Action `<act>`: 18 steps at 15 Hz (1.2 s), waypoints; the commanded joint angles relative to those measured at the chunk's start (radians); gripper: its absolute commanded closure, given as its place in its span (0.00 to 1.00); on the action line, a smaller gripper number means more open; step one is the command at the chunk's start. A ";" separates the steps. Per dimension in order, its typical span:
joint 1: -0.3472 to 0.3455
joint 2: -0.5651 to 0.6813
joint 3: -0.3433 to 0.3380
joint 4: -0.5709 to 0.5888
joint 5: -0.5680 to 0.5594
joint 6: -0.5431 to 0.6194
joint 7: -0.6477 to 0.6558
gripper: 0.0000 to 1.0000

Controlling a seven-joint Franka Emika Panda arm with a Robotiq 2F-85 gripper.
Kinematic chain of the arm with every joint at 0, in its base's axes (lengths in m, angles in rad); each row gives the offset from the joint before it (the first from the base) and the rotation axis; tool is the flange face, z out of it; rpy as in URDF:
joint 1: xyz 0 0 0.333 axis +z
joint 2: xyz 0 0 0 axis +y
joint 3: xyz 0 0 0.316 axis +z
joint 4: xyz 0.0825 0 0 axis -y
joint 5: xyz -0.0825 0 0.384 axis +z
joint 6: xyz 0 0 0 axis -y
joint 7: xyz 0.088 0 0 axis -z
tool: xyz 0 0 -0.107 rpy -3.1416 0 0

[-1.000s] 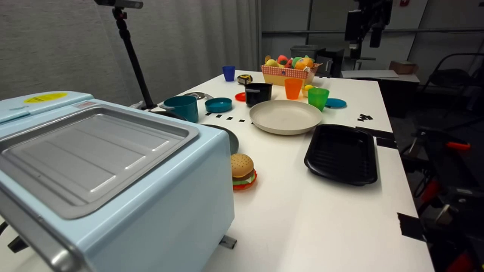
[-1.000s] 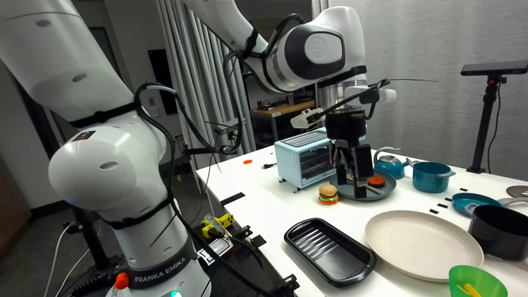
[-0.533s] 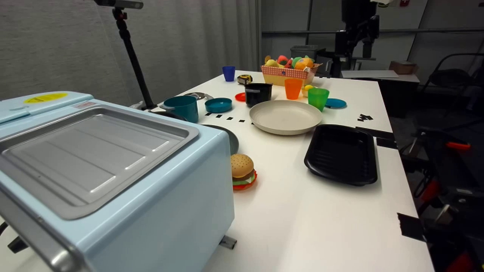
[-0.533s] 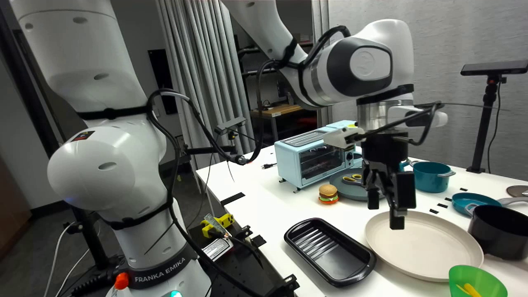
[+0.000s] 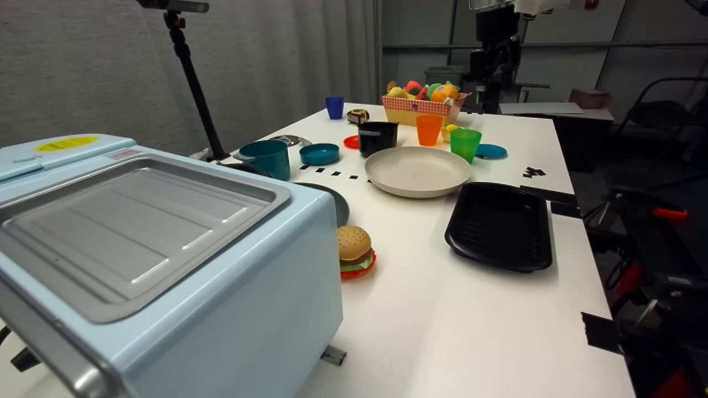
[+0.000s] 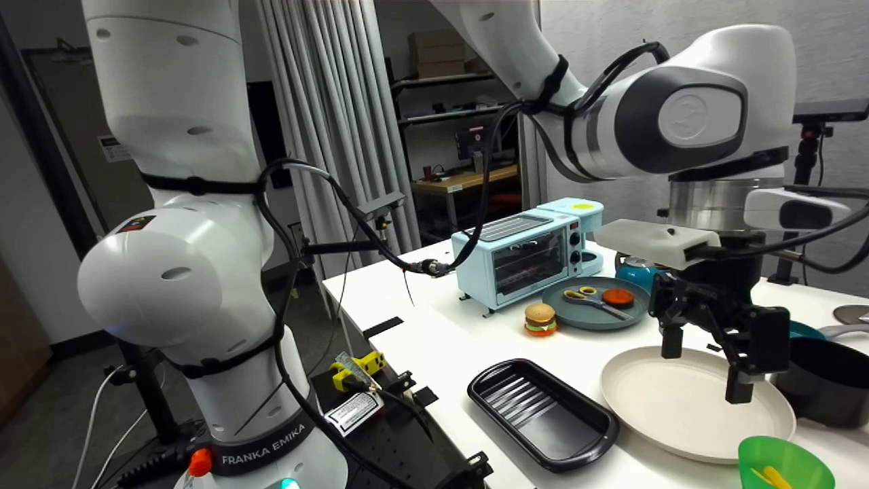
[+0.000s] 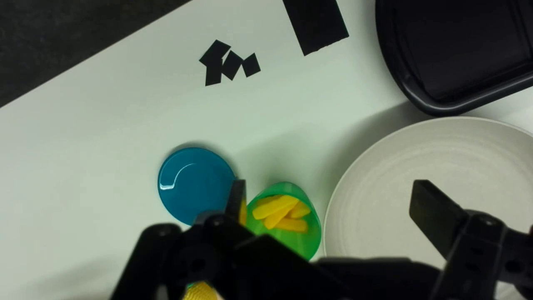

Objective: Pour the contents of the green cup onto the plate

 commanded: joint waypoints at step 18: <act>-0.025 0.173 -0.013 0.133 0.007 -0.028 -0.150 0.00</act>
